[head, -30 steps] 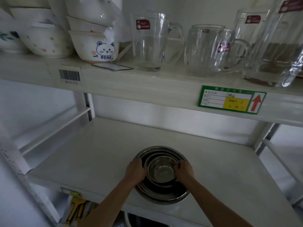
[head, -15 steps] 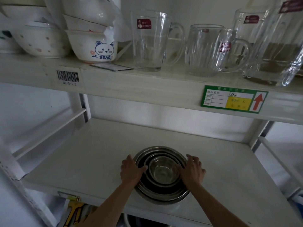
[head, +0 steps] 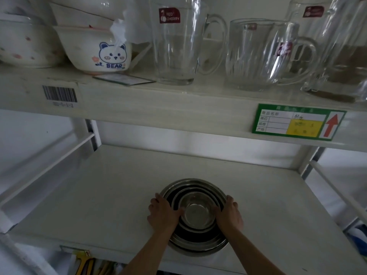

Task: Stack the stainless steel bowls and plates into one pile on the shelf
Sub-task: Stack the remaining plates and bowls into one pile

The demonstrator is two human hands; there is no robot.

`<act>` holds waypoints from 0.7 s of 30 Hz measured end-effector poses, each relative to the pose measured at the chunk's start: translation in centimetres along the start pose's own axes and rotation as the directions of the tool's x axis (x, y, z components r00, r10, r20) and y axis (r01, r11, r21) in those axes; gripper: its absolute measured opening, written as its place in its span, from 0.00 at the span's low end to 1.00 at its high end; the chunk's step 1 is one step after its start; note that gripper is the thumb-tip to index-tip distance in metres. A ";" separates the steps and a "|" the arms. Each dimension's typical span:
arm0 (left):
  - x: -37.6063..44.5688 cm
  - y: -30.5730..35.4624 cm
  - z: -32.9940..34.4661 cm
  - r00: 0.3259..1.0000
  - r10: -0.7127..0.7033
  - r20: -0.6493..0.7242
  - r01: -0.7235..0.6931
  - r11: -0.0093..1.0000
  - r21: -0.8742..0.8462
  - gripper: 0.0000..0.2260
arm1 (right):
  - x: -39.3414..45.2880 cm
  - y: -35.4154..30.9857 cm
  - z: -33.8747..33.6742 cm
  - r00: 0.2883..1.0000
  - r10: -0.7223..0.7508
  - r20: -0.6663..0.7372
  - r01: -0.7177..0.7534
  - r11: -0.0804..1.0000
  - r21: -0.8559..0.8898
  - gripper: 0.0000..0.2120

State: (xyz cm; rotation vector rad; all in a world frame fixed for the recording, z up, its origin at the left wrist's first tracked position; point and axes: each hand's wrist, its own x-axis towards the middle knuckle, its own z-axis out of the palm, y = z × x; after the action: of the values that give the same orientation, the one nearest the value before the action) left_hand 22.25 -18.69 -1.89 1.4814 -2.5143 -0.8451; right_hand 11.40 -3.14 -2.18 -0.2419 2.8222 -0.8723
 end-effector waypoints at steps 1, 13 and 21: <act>0.0 0.0 0.0 1.000 0.000 -0.010 0.000 1.000 0.001 0.53 | 0.0 0.0 0.1 1.000 0.002 -0.009 -0.002 1.000 -0.003 0.26; 0.5 -0.5 1.0 0.995 0.039 -0.097 -0.035 0.998 0.044 0.47 | 0.5 0.1 1.0 0.997 0.031 -0.069 -0.034 0.999 -0.038 0.27; 0.1 -0.4 1.0 0.993 0.055 -0.101 -0.052 0.998 0.034 0.49 | 0.3 -0.1 0.6 0.998 0.032 -0.053 -0.033 0.999 -0.015 0.29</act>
State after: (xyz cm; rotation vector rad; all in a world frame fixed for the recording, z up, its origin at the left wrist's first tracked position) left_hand 22.13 -18.56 -2.95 1.4205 -2.4919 -0.7068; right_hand 11.22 -3.61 -2.67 -0.1777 2.8745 -0.8621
